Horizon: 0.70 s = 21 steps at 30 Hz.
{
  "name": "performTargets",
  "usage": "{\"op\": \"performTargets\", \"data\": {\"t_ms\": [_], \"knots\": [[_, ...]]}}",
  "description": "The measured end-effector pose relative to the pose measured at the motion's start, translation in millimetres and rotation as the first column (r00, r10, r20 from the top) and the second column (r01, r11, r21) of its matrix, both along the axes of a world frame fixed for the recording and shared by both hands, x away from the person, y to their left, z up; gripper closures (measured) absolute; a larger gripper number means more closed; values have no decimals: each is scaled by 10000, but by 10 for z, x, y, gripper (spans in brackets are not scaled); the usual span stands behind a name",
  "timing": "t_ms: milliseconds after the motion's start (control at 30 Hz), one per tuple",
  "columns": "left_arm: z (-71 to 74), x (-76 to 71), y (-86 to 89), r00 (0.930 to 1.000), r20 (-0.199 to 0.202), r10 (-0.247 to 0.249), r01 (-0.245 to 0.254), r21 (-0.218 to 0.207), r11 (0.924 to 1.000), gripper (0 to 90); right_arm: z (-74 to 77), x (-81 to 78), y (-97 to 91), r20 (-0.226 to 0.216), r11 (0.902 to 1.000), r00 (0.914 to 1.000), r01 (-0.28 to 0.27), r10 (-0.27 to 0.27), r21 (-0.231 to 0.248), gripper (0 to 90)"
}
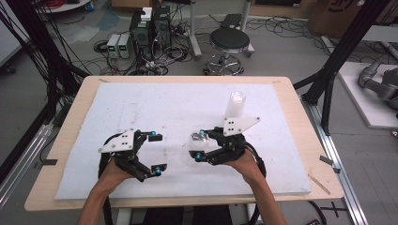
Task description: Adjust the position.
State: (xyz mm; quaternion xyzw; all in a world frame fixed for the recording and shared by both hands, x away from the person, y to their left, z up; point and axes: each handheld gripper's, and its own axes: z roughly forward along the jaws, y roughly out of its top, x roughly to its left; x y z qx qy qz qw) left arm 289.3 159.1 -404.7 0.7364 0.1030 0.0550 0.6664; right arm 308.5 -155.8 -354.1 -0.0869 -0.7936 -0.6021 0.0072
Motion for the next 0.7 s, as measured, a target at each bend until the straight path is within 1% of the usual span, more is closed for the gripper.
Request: {"op": "performTargets", "data": {"t_ms": [133, 200, 300, 567, 667, 700], "knots": [[21, 35, -185, 9994, 17, -345, 346, -118, 9993, 19, 2, 0, -4, 12, 10000, 10000, -52, 52, 85, 408], [29, 51, -254, 9986, 65, -520, 521, -170, 9985, 19, 6, -6, -8, -48, 9999, 9999, -98, 99, 126, 408], [34, 69, -342, 9977, 40, -677, 678, -237, 9974, 20, 8, -7, -11, -13, 9998, 9999, -111, 111, 163, 409], [33, 113, -505, 9945, 4, -1045, 1045, -153, 9944, 19, 19, -13, -20, 28, 9994, 9998, -181, 180, 293, 409], [24, 131, -559, 9935, -27, -1141, 1140, -269, 9931, 20, 19, -17, -20, -8, 9993, 9998, -206, 207, 325, 410], [19, 142, -578, 9926, -76, -1210, 1208, -241, 9924, 20, 19, -19, -18, -41, 9991, 9997, -220, 222, 351, 410]]}}
